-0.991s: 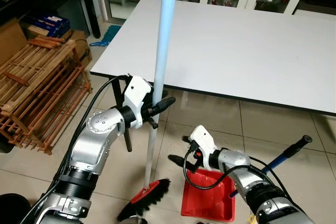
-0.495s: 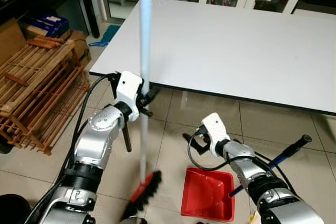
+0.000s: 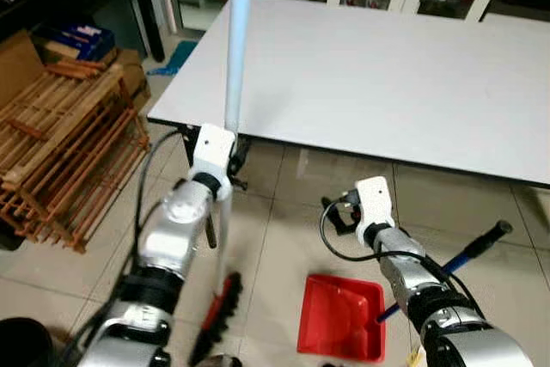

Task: Sweep floor

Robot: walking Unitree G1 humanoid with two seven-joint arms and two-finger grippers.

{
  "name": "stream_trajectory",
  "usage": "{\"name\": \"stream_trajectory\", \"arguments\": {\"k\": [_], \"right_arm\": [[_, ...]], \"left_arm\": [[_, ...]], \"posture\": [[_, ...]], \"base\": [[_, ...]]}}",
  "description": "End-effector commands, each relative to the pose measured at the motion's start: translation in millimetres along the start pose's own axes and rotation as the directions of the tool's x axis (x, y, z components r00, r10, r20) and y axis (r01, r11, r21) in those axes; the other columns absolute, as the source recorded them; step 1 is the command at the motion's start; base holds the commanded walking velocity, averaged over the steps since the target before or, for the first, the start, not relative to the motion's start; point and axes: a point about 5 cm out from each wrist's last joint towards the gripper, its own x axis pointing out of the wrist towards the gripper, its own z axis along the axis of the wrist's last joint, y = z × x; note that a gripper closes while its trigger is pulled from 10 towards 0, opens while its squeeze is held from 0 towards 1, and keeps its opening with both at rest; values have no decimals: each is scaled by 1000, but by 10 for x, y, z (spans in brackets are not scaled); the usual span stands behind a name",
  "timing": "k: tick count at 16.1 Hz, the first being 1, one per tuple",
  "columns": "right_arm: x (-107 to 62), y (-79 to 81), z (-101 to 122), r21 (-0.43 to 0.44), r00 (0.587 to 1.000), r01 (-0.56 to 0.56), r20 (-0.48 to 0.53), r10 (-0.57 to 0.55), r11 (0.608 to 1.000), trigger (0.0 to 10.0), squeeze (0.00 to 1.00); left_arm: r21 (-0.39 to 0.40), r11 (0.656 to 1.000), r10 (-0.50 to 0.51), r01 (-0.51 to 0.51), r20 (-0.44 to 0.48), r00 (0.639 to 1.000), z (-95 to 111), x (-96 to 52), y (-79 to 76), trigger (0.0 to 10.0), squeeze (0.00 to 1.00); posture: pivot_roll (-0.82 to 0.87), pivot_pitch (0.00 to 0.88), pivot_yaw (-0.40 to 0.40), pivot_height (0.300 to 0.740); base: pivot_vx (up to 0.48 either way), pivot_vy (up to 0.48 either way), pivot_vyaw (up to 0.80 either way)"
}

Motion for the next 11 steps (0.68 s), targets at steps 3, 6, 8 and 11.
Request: {"name": "stream_trajectory", "arguments": {"k": [3,6,8,11], "right_arm": [[21,-49,82,52,997,54,44,-56,997,10000,0],[42,31,106,71,997,41,66,-46,997,10000,0],[42,52,91,78,997,38,63,-43,996,10000,0],[46,114,80,84,998,15,67,-20,996,10000,0]], "left_arm": [[-36,998,52,-52,7,999,-20,39,-30,10000,0],[-76,989,127,-128,-13,992,-150,43,-98,10000,0],[-81,988,133,-134,-14,991,-160,48,-114,10000,0],[-73,986,147,-148,-9,989,-193,42,-126,10000,0]], "posture": [[47,45,26,740],[42,33,21,740],[47,26,18,740],[46,16,14,740]], "base": [[0,0,0],[0,0,0],[0,0,0],[0,0,0]]}}
